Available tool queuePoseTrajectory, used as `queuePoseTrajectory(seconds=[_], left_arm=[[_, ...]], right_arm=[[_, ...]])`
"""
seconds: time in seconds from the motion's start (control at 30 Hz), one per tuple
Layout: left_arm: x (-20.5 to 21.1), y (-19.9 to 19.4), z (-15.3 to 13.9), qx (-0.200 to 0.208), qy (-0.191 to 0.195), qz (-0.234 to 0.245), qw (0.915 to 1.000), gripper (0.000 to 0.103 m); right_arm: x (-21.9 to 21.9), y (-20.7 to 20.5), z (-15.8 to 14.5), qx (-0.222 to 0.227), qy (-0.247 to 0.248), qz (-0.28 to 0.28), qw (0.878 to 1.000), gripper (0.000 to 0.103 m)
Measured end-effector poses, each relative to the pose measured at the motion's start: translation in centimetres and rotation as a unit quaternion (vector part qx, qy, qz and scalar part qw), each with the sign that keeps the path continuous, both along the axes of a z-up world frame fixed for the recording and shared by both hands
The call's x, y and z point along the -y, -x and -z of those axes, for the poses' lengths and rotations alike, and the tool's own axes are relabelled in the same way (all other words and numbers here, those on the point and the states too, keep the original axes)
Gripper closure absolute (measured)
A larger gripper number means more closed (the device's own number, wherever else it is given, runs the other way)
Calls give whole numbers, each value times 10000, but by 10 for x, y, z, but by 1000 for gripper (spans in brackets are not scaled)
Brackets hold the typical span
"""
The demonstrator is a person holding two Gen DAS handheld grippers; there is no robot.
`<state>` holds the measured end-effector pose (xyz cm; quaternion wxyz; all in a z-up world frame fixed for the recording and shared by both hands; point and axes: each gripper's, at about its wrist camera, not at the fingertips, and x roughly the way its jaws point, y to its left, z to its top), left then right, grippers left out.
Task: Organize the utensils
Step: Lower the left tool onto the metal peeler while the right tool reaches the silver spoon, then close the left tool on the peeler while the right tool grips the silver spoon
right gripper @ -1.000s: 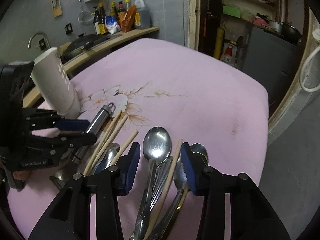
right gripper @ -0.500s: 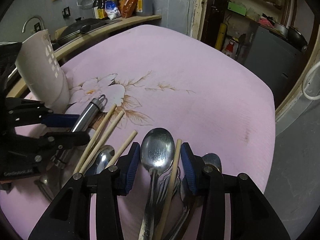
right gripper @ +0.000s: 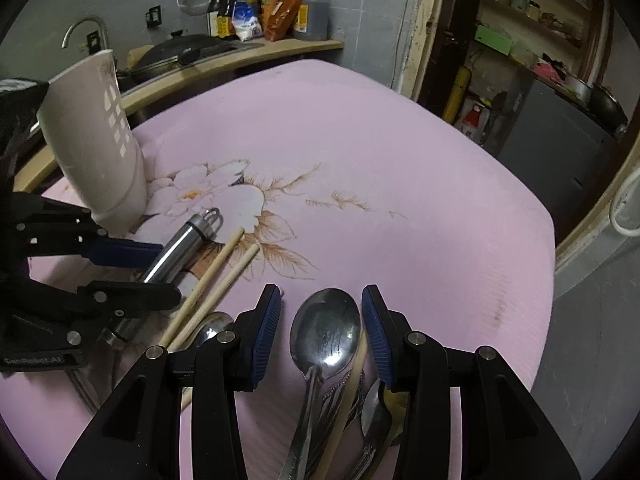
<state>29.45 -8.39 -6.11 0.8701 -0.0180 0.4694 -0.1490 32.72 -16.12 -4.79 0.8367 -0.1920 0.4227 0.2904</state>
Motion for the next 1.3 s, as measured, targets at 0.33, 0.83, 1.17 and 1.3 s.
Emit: queuePoseTrajectory(seconds=[0.33, 0.83, 1.17, 1.3], left_arm=[[0, -1, -1, -7, 34, -11, 10000, 80], [-27, 61, -40, 657, 927, 10, 9935, 88], [-60, 100, -87, 1819, 1293, -367, 9741, 88], [-86, 109, -116, 2180, 1401, -497, 9646, 88]], right_arm=[[11, -4, -2, -236, -246, 122, 9993, 70], [21, 87, -64, 1484, -1012, 400, 9829, 71], [5, 119, -92, 2236, -1487, 629, 9612, 71], [-6, 120, -115, 2409, -1792, 603, 9520, 71]])
